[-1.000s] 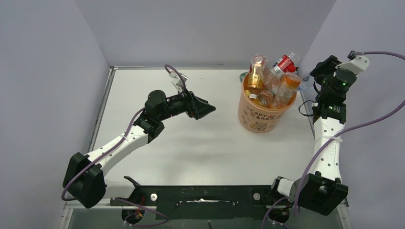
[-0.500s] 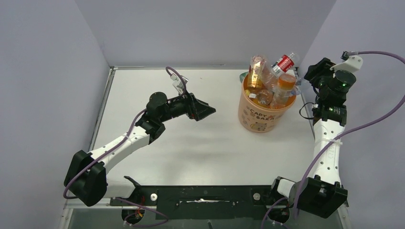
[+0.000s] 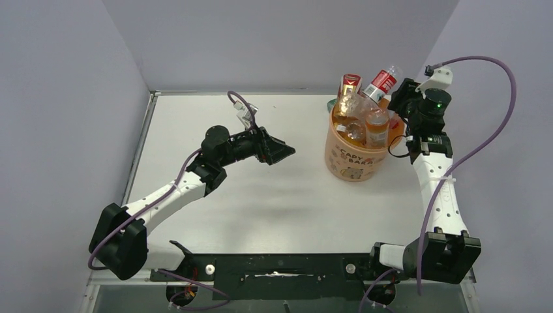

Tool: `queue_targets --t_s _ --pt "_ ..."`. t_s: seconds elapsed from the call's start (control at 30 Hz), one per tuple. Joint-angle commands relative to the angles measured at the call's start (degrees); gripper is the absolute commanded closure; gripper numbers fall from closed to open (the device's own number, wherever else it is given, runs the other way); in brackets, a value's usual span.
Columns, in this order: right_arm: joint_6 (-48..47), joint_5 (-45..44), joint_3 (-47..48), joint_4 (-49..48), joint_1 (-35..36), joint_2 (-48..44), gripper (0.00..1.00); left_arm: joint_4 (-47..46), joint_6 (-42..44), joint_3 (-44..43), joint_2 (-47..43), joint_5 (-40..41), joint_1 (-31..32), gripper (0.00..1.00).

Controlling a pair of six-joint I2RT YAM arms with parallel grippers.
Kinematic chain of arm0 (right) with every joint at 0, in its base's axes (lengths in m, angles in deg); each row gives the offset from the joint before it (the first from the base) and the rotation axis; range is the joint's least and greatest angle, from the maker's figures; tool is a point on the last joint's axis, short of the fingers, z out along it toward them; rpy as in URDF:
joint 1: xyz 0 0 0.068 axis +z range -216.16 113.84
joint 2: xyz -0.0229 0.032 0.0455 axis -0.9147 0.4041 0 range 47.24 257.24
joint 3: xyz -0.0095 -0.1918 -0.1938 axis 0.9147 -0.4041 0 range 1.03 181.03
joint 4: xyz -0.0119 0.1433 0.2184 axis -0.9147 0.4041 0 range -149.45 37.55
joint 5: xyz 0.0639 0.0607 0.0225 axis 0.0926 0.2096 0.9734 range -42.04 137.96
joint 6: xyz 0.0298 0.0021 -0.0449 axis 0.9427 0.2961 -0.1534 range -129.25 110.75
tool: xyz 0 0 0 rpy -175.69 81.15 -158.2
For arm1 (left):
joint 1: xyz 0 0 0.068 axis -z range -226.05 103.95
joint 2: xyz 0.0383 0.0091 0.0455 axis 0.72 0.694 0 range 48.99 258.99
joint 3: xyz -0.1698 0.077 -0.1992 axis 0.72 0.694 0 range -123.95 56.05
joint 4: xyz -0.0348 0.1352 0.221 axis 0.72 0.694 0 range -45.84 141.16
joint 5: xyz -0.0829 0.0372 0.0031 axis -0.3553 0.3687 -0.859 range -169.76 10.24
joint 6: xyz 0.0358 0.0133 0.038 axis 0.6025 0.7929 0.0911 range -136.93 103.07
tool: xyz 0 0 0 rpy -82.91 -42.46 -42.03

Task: Put the plastic bottles in the bin
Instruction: Place the plastic bottle in the trash bin.

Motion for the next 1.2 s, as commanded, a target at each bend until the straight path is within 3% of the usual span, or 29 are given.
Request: queue_targets --t_s 0.0,0.37,0.5,0.67,0.87,1.17 --pt "-1.9 -3.4 -0.5 -1.5 0.9 0.1 0.53 -4.3 0.1 -1.0 0.2 -0.8 -0.3 0.28" --pt "-2.1 -8.5 -3.8 1.4 2.4 -0.6 0.49 -5.4 -0.9 -1.4 1.4 -1.0 0.2 0.28" --pt "-2.2 -9.3 -5.2 2.2 3.2 -1.2 0.40 -5.7 -1.0 -1.9 1.9 -0.9 0.4 0.28" --pt "-1.8 -9.7 -4.2 4.3 3.3 -3.7 0.16 -5.6 -1.0 -2.2 2.3 -1.0 0.5 0.28" --pt "-1.5 -10.6 0.3 8.6 3.3 -5.8 0.02 -5.5 -1.0 -2.9 3.0 -1.2 0.7 0.28" --pt "5.6 -9.5 4.5 13.6 -1.7 -7.4 0.02 -4.7 -0.7 -3.5 3.1 -1.1 0.8 0.28"
